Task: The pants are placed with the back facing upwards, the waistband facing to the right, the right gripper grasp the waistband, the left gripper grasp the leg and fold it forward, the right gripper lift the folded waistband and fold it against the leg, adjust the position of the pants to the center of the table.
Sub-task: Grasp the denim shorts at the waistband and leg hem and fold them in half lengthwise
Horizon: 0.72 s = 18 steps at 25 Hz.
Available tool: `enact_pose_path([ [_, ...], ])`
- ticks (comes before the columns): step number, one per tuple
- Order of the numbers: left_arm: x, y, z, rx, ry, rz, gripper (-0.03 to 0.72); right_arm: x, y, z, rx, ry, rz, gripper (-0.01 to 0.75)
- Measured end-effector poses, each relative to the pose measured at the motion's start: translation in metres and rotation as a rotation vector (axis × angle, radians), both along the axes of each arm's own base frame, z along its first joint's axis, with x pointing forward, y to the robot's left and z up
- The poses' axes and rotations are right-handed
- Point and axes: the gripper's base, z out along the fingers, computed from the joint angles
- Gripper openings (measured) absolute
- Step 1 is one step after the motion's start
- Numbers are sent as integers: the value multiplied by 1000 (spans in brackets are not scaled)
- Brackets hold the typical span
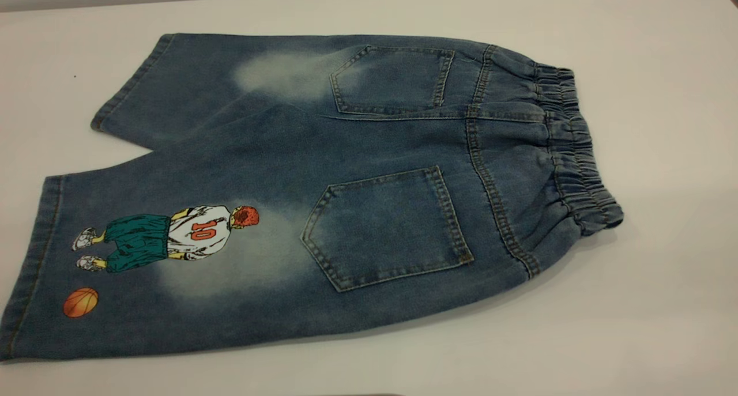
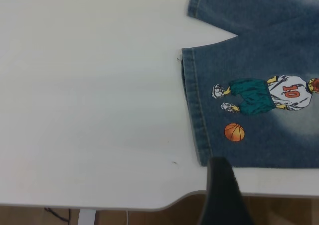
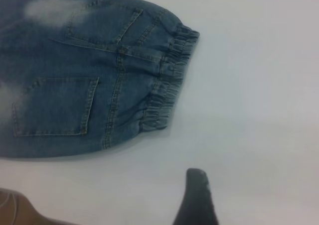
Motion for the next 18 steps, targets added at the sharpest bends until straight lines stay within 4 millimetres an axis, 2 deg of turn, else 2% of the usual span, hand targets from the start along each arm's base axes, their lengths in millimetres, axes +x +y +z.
enact_pose_path([
  [18, 0, 0, 0, 0, 0, 0, 412, 0, 0, 0, 2, 0, 1, 449],
])
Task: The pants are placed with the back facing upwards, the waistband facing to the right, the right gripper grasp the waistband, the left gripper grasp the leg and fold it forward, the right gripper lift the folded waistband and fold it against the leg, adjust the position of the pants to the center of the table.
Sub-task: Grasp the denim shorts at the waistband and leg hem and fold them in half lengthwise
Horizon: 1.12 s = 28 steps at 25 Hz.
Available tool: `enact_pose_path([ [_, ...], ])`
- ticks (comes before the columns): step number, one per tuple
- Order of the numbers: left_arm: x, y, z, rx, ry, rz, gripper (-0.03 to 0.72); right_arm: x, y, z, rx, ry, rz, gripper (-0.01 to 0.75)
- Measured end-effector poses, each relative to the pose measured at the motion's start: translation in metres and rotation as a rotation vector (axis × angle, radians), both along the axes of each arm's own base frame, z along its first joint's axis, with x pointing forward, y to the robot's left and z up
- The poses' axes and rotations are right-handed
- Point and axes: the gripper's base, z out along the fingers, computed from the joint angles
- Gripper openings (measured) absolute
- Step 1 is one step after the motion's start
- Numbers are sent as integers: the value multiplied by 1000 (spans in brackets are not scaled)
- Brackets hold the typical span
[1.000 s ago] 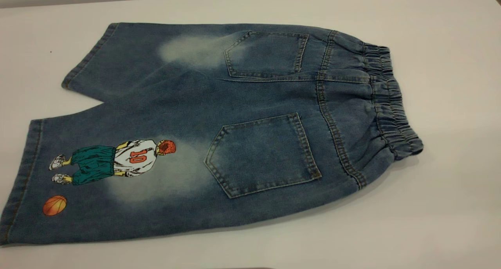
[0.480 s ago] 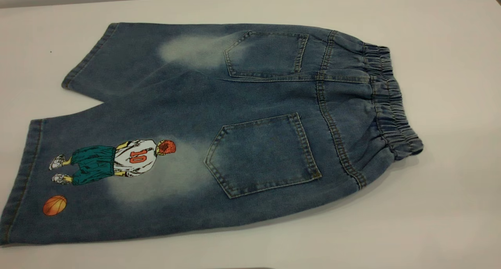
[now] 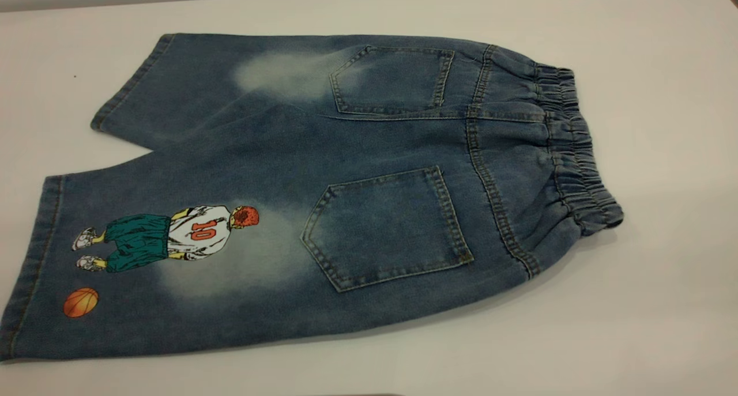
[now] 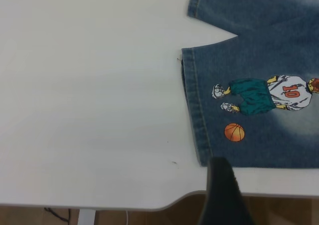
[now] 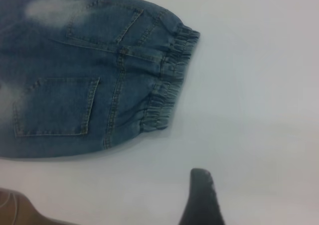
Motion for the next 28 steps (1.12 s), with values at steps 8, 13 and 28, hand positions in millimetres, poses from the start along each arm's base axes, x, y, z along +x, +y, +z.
enact_pose_path([
  [8, 9, -2, 10, 36, -9, -45, 412, 23, 9, 1, 43, 162, 16, 480],
  [13, 56, -9, 23, 94, 89, -175, 413, 64, 26, 4, 132, 271, 55, 539],
  [28, 195, -29, -23, 110, 342, -393, 517, 196, 46, -71, 150, 502, -67, 553],
])
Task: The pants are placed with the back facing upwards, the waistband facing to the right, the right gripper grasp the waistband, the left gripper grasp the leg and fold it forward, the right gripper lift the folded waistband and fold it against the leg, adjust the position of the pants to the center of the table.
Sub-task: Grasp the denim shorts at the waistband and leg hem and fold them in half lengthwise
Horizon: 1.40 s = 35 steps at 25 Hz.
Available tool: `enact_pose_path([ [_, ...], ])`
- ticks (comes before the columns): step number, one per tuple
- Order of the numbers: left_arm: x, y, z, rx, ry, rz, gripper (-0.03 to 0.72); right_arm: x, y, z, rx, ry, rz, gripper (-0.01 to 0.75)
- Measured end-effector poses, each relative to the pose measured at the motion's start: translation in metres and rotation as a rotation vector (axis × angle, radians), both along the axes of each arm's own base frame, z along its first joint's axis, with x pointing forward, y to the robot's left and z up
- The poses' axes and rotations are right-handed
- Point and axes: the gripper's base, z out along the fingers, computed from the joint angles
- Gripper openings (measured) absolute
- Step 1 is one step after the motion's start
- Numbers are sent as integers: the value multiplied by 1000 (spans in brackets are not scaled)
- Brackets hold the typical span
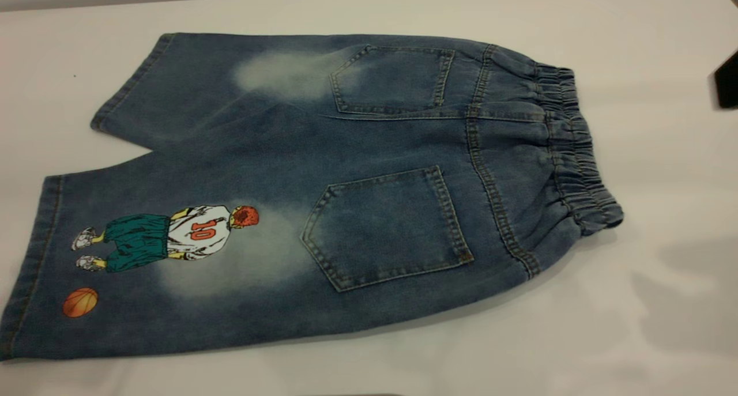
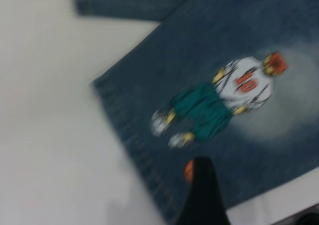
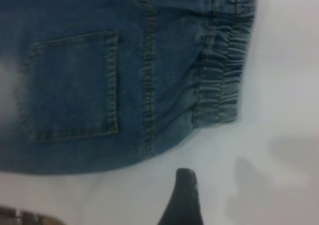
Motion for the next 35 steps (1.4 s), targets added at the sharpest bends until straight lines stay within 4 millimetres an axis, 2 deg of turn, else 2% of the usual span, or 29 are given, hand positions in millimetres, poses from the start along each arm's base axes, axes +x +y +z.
enact_pose_path([
  [6, 42, -25, -21, 12, 80, -103, 517, 37, 9, -50, 0, 152, 13, 553],
  [11, 62, -43, -42, 28, 164, -157, 517, 62, 20, -67, 52, 191, 93, 553],
  [14, 65, -50, -49, 32, 189, -180, 517, 74, 14, -72, 116, 213, 98, 553],
  [17, 65, -53, -52, 34, 198, -191, 517, 83, -8, -79, 193, 241, 35, 553],
  [20, 65, -53, -53, 35, 200, -192, 517, 85, -26, -88, 290, 278, 4, 553],
  [23, 65, -53, -53, 35, 199, -190, 517, 86, -33, -101, 392, 303, -2, 553],
  [28, 66, -53, -53, 35, 198, -190, 517, 87, -29, -131, 510, 355, -16, 553],
  [35, 66, -53, -53, 35, 199, -190, 517, 83, -27, -153, 536, 411, -15, 553],
])
